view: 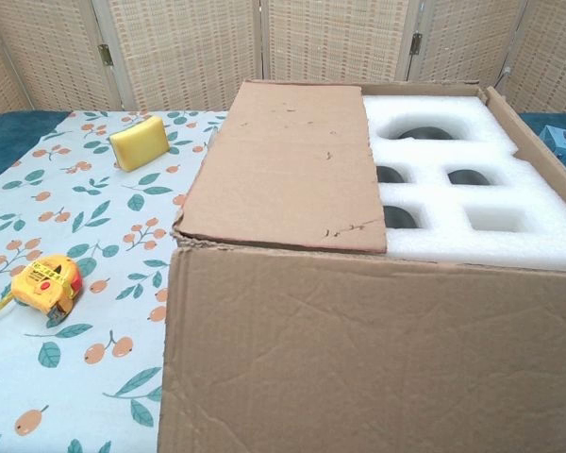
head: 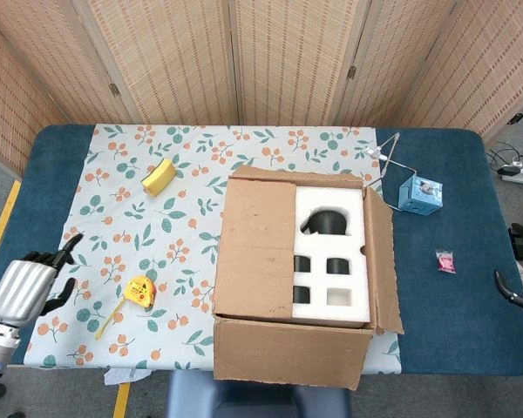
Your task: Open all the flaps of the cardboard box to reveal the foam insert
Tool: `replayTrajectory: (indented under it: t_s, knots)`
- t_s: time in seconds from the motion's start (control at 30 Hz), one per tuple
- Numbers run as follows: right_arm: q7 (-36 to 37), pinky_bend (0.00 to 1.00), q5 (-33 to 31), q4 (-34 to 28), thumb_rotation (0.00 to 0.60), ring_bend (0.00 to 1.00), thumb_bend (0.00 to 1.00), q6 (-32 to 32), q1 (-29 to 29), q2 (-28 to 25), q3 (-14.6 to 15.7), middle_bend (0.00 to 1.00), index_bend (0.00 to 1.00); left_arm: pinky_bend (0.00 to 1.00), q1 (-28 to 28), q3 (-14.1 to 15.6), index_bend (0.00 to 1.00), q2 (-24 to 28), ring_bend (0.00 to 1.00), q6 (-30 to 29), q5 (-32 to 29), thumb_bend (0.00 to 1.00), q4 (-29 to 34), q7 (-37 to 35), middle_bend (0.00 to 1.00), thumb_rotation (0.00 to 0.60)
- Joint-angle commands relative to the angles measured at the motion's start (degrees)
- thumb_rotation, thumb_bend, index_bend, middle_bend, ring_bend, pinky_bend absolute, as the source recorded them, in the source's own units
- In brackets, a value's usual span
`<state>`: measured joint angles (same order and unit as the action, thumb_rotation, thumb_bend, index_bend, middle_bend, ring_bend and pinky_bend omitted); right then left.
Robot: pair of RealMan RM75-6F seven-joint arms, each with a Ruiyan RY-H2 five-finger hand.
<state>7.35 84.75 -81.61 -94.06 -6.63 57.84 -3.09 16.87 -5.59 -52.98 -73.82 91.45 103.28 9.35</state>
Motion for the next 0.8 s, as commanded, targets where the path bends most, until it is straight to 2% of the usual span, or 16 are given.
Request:
replayTrajectory:
  t_s: [0.03, 0.13, 0.3, 0.47, 0.63, 0.8]
  knots:
    - [6.1, 0.00, -1.4, 4.2, 0.191, 0.05, 0.46, -0.4, 1.5, 2.1, -1.3, 0.00, 0.13, 0.75, 7.5, -2.7, 0.00, 5.1, 0.78, 8.1, 0.7, 0.58, 6.4, -2.3, 0.75, 0.600]
    - [10.0, 0.00, -1.8, 6.7, 0.193, 0.05, 0.46, -2.2, 3.2, 2.6, -2.0, 0.00, 0.11, 0.78, 12.8, -5.2, 0.03, 4.7, 0.82, 13.7, -1.2, 0.58, 8.0, -1.6, 0.80, 0.600]
    - [14.2, 0.00, -2.5, 7.2, 0.196, 0.05, 0.46, -4.5, 5.8, 1.3, -2.6, 0.00, 0.11, 0.81, 21.0, -8.2, 0.11, 2.7, 0.87, 22.6, -4.3, 0.58, 9.8, 0.8, 0.85, 0.600]
    - [17.0, 0.00, -3.7, 5.7, 0.198, 0.06, 0.46, -6.5, 8.3, -1.0, -3.7, 0.00, 0.11, 0.83, 32.7, -12.0, 0.14, 0.1, 0.89, 36.3, -14.4, 0.58, 9.8, 4.1, 0.88, 0.600]
    - [20.4, 0.00, -3.9, 6.3, 0.199, 0.07, 0.46, -5.8, 9.3, -1.1, -3.9, 0.00, 0.11, 0.83, 42.5, -11.1, 0.15, -1.5, 0.87, 44.1, -26.3, 0.58, 9.4, 12.8, 0.88, 0.600]
    - [23.7, 0.00, -3.3, 7.4, 0.200, 0.08, 0.46, -2.7, 8.3, -0.8, -4.1, 0.00, 0.11, 0.83, 52.7, -8.0, 0.18, -6.3, 0.88, 44.0, -38.8, 0.60, 7.9, 20.7, 0.88, 0.600]
